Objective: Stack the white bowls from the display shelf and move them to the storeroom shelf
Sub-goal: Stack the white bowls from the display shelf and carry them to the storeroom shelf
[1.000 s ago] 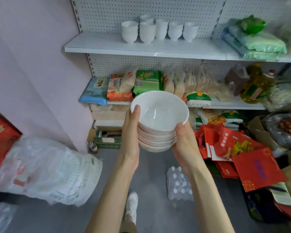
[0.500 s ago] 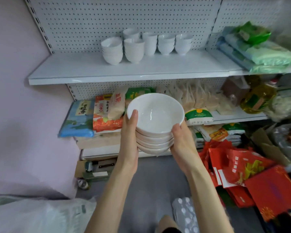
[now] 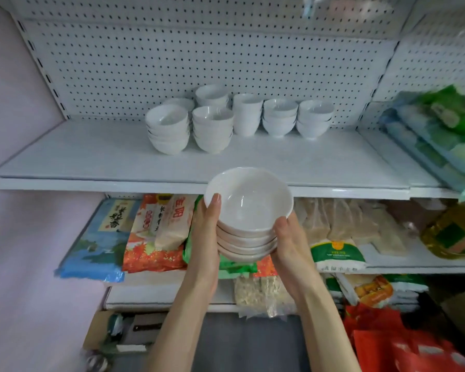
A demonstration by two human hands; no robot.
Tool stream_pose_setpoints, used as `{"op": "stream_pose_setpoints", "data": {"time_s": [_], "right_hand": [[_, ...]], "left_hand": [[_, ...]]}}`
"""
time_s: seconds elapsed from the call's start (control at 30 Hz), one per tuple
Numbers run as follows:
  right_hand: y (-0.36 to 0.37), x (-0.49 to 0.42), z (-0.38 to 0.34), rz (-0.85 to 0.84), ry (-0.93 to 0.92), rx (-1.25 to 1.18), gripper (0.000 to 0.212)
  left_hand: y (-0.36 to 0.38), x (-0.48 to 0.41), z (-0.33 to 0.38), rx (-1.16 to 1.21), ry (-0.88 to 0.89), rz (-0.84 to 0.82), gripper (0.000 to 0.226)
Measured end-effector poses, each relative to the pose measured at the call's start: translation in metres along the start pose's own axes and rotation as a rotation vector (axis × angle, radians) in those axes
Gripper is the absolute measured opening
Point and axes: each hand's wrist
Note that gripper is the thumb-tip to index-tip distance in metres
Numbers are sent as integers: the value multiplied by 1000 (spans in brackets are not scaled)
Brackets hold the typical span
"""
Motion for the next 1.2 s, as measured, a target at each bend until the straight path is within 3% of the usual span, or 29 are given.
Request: {"op": "stream_pose_setpoints", "data": {"time_s": [0.13, 0.23, 0.47, 0.57, 0.77, 1.2], "right_hand": [[-21, -50, 10, -5, 49, 23, 101], [-36, -87, 19, 15, 41, 59, 85], [-72, -166, 26, 89, -25, 62, 59], [-86, -188, 31, 138, -27, 97, 62], [-112, -209, 44, 164, 32, 101, 86], [-149, -241, 72, 170, 22, 127, 76]], "left_hand": [[-6, -50, -6, 11, -12, 52, 79], [-14, -92, -12, 12, -32, 76, 77], [-16, -192, -21, -10, -40, -36, 75], [-16, -230, -30, -12, -89, -85, 78], [-8, -265, -52, -53, -146, -107, 77], [3, -303, -79, -184, -121, 11, 68]]}}
Point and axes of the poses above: each hand's wrist, its own x-axis away from the middle knuckle, its own y-axis out of the palm, z = x × y, and after that the axes turned 15 degrees about -z, right-handed
